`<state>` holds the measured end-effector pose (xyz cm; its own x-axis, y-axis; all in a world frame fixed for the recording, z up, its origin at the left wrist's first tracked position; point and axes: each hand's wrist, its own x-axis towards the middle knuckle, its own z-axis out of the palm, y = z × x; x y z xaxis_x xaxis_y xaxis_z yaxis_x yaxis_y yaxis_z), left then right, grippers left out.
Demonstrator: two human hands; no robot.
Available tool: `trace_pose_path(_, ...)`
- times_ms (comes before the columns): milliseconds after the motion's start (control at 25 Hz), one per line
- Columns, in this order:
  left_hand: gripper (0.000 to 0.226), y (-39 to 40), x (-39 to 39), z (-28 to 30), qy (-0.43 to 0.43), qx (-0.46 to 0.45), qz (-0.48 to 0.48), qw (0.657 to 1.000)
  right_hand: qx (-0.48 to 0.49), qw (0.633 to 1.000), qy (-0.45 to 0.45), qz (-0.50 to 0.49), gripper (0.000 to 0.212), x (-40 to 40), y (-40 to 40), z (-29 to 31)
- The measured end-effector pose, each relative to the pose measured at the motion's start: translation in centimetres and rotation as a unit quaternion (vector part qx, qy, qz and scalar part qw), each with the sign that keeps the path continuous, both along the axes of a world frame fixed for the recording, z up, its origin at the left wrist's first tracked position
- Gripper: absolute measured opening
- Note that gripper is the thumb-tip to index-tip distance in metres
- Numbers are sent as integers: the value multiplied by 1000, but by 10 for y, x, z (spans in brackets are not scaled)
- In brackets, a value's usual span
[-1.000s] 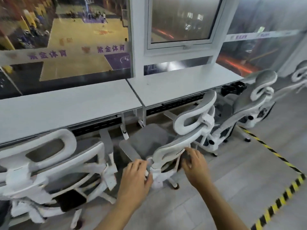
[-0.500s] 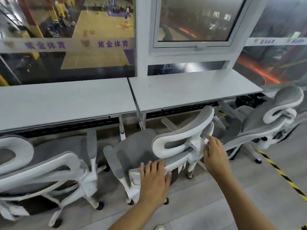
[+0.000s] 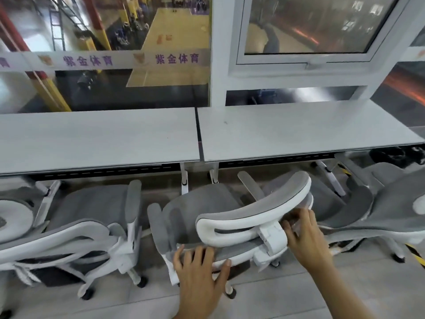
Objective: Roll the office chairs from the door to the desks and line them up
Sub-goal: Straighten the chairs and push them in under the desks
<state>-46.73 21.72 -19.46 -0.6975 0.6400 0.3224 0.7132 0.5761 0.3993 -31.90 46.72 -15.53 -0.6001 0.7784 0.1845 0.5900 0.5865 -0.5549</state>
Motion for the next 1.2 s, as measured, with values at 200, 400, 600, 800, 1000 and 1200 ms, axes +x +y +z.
trace_pose_path(200,31,0,6,-2,13,19,11,1000,72,996,0,60,16,26,10,-11)
trace_pose_path(400,31,5,15,-5,21,52,-22,998,142,989,38,31,25,61,-1,-25)
trace_pose_path(600,38,30,31,-5,4,33,-50,998,107,993,46,-31,31,79,12,-37)
trace_pose_path(800,46,45,-14,0,-22,-25,-53,998,45,996,74,33,30,58,30,-31)
trace_pose_path(1000,51,69,-64,17,-6,-50,-28,998,4,989,28,145,32,33,57,-30)
trace_pose_path(1200,56,85,-86,20,-15,-34,-5,999,-8,985,28,173,31,3,82,-26)
